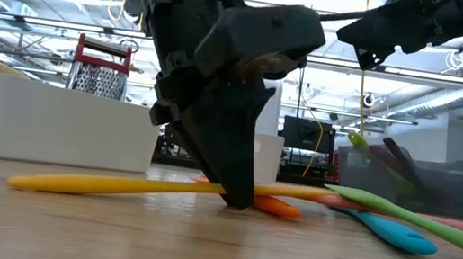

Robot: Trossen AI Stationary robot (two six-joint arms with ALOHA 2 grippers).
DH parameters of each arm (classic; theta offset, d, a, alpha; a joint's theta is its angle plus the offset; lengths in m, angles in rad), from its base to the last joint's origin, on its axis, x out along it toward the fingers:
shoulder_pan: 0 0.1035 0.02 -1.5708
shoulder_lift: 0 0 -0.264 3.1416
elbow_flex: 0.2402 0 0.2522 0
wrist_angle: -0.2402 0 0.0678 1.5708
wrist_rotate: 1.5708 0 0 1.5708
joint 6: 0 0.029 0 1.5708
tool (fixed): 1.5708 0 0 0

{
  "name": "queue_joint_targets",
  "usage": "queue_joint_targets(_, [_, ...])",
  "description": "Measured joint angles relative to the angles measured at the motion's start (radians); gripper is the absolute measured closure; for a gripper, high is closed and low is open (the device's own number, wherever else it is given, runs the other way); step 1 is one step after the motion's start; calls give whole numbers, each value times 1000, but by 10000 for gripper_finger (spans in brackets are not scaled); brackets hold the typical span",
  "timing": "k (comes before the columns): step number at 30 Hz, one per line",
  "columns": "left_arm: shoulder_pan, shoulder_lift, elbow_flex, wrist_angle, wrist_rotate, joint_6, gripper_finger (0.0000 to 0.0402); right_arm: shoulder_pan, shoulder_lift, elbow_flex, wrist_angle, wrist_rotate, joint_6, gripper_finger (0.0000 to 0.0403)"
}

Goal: Pick & Place Kitchen Items
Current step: Put the yellow spatula into the top white bin

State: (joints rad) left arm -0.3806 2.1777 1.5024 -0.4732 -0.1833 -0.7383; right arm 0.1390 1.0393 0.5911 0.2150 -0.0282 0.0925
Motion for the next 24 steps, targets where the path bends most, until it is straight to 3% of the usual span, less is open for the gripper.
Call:
queue_joint_targets(12, [4, -6, -1, -36, 129, -121, 390, 0, 0, 0, 0, 0, 0, 403])
queue_joint_targets(24, [-5, -102, -5, -128, 200, -206, 391, 0, 0, 0, -3, -1, -3, 403])
